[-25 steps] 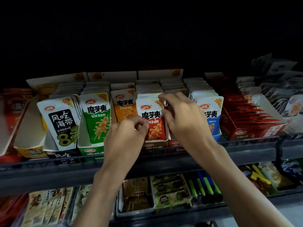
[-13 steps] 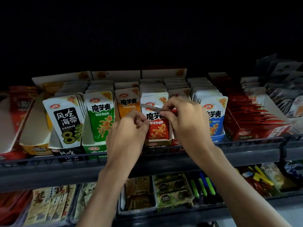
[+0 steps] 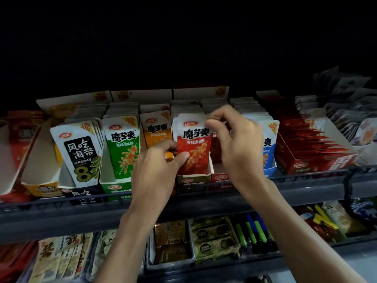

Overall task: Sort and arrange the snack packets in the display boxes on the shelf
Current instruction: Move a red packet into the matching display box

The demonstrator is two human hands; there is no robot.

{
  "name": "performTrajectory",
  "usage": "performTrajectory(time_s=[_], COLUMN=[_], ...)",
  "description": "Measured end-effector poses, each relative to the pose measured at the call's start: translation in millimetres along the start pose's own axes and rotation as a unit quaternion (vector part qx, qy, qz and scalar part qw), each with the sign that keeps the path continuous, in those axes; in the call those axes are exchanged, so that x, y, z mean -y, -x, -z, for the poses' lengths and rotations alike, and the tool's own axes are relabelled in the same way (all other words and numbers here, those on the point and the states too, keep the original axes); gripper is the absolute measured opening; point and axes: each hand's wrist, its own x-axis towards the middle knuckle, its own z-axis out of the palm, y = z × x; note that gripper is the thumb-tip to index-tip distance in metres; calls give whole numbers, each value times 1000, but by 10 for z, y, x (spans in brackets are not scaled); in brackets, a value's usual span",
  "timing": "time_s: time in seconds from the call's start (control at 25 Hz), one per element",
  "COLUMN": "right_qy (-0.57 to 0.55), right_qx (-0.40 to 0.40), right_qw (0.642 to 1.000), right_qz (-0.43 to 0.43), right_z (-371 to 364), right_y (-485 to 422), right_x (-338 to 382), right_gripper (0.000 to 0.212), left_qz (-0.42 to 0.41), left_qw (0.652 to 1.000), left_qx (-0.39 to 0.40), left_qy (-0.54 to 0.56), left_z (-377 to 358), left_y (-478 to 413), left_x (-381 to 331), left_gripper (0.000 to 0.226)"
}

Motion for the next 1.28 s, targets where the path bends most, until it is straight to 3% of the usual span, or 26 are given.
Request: performTrajectory(time_s=[0.16, 0.28, 0.44, 0.56, 0.8, 0.96, 1.08, 1.2, 1.28], right_qy=[-171, -268, -317, -326, -308, -176, -124, -155, -140], right_qx=[-55, -31, 16, 20, 27, 24, 63, 28, -4], right_qw=[983, 956, 914, 902, 911, 976, 986, 982, 986], right_qz=[-35, -116, -252, -283, -272, -128, -90, -104, -89], right_z=[142, 241, 303, 323, 360, 569, 602, 526, 520], right_y=[-56, -93, -122, -130, -133, -186, -183, -149, -152], right_x=[180, 237, 204, 173, 163, 244, 240, 201, 161], right_gripper=[7, 10, 18, 20, 20, 18, 33, 58, 56], left_qz=[-46, -65, -58, -60, -61, -93, -114, -153, -175], left_qw=[990, 975, 954, 940, 940, 970, 979, 979, 978], left_qx=[10, 30, 140, 174, 167, 94, 39, 3, -10], left_qy=[129, 210, 258, 288, 290, 204, 166, 138, 113], left_z=[20, 44, 85, 80, 38, -6, -87, -174, -221], left_y=[62, 93, 131, 129, 114, 139, 130, 111, 96], left_x=[-73, -154, -206, -216, -217, -223, -184, -174, -174], left_gripper=[9, 10, 22, 29, 29, 22, 19, 17, 14])
